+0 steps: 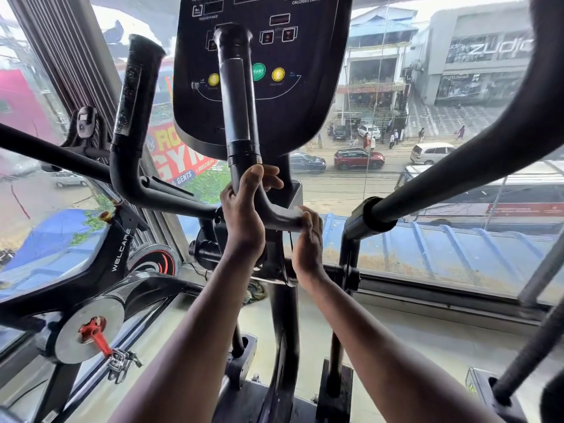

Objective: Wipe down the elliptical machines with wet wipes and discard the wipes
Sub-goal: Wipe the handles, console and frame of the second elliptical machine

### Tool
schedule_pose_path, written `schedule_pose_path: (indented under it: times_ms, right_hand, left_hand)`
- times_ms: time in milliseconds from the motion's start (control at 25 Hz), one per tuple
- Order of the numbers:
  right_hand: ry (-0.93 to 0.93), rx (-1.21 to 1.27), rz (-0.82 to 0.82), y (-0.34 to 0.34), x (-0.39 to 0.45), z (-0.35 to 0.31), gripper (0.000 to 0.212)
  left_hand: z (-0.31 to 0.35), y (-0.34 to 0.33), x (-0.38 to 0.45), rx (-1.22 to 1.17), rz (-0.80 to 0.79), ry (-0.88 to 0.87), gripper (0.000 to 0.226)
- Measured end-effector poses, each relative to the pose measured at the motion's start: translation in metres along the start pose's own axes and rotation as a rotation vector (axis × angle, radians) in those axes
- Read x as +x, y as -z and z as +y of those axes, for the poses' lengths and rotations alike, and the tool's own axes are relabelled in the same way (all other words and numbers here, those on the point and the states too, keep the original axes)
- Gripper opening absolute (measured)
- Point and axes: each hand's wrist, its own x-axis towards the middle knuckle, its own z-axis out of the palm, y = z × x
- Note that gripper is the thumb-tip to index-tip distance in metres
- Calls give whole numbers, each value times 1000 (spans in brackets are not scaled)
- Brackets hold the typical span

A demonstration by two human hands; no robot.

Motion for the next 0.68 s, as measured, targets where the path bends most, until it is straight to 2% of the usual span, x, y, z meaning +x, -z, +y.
schedule_pose_path:
  times_ms: [120,160,200,360,440,480,560,640,680]
  right_hand:
    - [236,11,-35,-6,-19,9,34]
    - [226,26,-41,-4,-15,16,35]
    - [125,72,-24,-2,-6,23,35]
    - [-606,414,59,1,38,43,28]
    - [-775,473,73,0,45,47,31]
    - [-782,434,74,0,43,42,35]
    - [-637,281,95,-2,30,27,44]
    - [-269,60,106,-5,12,3,46]
    - [-97,-62,61,-6,3,-9,52]
  left_hand:
    - [-2,1,1,-27,4,9,32]
    - [-4,1,2,-20,3,6,33]
    - [-5,1,2,-6,2,4,33]
    - [-7,3,4,41,12,-10,33]
    - [-7,3,3,46,8,-12,34]
    - [-6,2,3,42,8,-8,33]
    - [-5,2,2,39,9,5,33]
    - [-4,2,3,35,5,3,32]
    - [-3,2,3,23,5,1,32]
